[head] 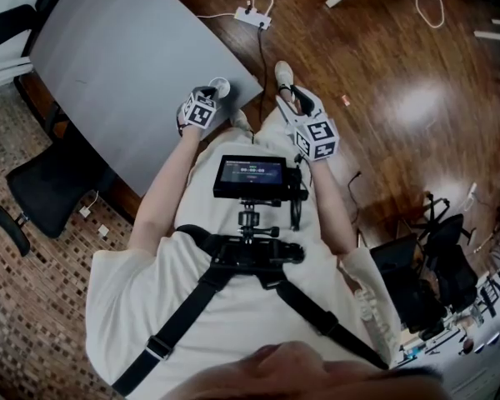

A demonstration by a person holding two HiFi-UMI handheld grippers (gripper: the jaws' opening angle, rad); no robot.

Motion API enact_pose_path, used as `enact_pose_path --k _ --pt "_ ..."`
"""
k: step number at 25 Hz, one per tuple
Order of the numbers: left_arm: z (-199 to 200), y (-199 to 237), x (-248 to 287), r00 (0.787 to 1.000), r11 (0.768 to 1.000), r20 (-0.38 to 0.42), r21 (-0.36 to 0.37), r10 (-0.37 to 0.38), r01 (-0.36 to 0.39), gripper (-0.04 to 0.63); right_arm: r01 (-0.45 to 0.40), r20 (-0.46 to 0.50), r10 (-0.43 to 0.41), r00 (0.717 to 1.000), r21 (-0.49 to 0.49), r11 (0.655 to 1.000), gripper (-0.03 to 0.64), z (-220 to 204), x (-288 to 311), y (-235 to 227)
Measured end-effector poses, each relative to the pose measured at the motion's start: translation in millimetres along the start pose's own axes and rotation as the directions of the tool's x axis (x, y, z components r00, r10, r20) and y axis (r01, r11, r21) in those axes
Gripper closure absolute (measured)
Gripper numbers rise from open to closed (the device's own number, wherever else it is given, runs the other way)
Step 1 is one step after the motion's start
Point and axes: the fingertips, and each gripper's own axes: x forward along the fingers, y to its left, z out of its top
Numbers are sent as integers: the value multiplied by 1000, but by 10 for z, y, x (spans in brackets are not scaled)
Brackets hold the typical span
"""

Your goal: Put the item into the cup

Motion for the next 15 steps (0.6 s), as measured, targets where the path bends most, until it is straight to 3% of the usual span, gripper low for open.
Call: enact_pose_path --k 3,6,11,15 --pt "21 6 -12 1000 1000 6 -12 16 -16 589 3 6 -3 1000 0 1000 407 27 -6 5" --pt "-4 2 -16 1000 999 -7 -29 30 -30 514 1 6 -1 1000 1 1000 407 11 0 7" --pt "39 -27 -103 999 998 11 -44 44 -43 505 -13 -2 12 1000 -5 1000 407 22 17 23" --pt "106 -20 -219 996 994 72 -98 46 -39 503 -25 -4 25 1000 -17 1000 407 42 42 27"
